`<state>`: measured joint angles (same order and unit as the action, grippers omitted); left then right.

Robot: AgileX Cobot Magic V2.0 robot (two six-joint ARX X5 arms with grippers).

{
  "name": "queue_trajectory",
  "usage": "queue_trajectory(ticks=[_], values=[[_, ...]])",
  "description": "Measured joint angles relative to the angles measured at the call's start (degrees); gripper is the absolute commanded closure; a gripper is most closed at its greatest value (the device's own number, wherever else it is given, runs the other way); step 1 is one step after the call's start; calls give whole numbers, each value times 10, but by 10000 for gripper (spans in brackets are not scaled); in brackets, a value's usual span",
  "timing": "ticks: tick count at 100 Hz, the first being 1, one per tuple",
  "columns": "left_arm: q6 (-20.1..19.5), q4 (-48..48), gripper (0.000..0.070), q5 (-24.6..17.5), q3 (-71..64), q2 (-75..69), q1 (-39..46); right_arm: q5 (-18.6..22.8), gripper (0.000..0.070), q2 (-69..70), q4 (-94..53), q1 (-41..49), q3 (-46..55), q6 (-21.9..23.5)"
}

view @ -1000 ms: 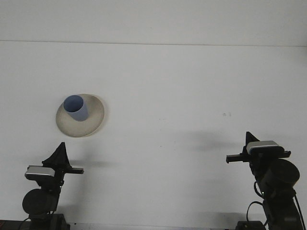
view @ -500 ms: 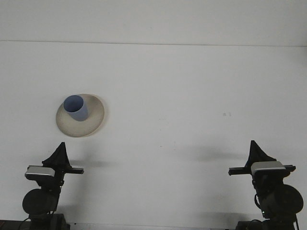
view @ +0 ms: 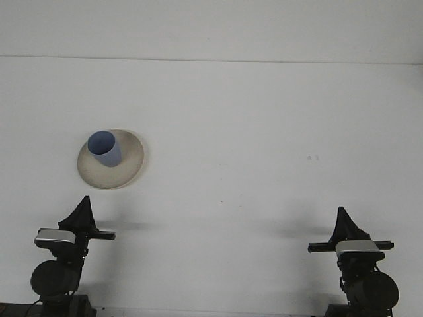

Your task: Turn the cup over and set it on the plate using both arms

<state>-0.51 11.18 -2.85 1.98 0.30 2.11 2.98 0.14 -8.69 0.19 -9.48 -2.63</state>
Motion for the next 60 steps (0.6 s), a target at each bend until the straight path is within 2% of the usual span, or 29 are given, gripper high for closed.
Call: queue_trajectory(ticks=[21,60], values=[[0,0,689,0,0,0,0,0,700,0,82,0,49,0],[0,0,689,0,0,0,0,-3,700,0,134,-1,86,3]])
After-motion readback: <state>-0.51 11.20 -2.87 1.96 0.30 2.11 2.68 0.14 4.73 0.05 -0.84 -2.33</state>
